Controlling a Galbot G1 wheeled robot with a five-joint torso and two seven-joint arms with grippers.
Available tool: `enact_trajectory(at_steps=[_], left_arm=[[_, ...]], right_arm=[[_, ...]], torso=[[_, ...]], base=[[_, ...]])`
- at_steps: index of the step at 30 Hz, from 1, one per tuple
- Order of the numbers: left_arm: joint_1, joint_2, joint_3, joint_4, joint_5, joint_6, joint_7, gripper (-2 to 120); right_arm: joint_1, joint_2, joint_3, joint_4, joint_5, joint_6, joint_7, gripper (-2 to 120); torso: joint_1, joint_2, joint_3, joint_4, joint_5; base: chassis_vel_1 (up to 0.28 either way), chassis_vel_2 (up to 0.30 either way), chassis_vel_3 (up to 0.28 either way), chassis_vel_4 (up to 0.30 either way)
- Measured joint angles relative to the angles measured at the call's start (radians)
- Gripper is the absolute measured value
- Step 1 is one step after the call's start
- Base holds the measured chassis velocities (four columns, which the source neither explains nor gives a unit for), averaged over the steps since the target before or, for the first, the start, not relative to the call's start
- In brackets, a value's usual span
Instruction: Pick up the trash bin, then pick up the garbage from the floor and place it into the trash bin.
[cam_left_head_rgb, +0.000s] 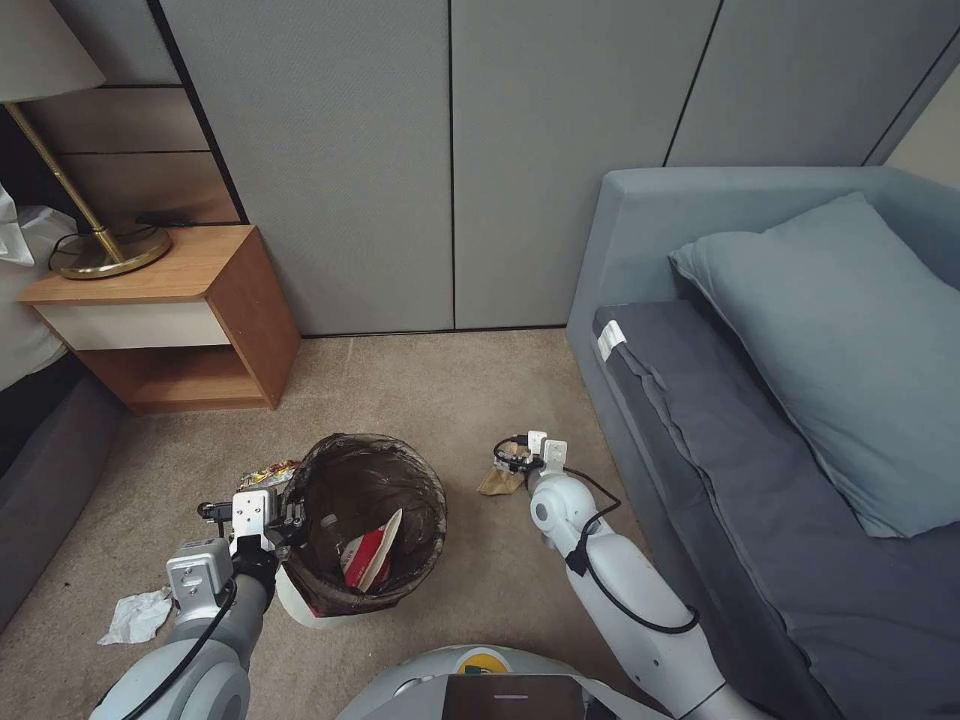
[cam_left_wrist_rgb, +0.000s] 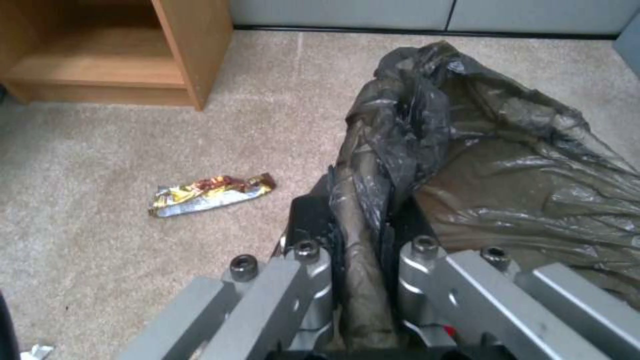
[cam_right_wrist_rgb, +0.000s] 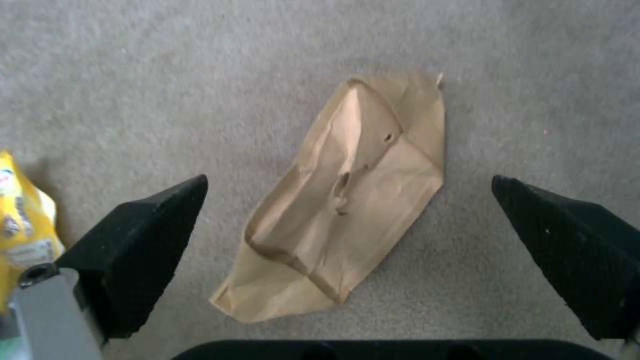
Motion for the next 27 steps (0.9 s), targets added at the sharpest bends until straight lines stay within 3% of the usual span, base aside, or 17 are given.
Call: enact_trajectory(at_steps=[27], left_arm=[[0.0, 0.003, 0.0, 0.0, 0.001, -0.002, 0.0, 7]], right_arm=[[0.053, 0.073, -0.018, -0.191, -0.091, 0.039, -0.029, 100]], torso=[[0.0, 0.0, 0.0, 0.0, 0.0]], base=[[0.0, 0.0, 0.0, 0.0]])
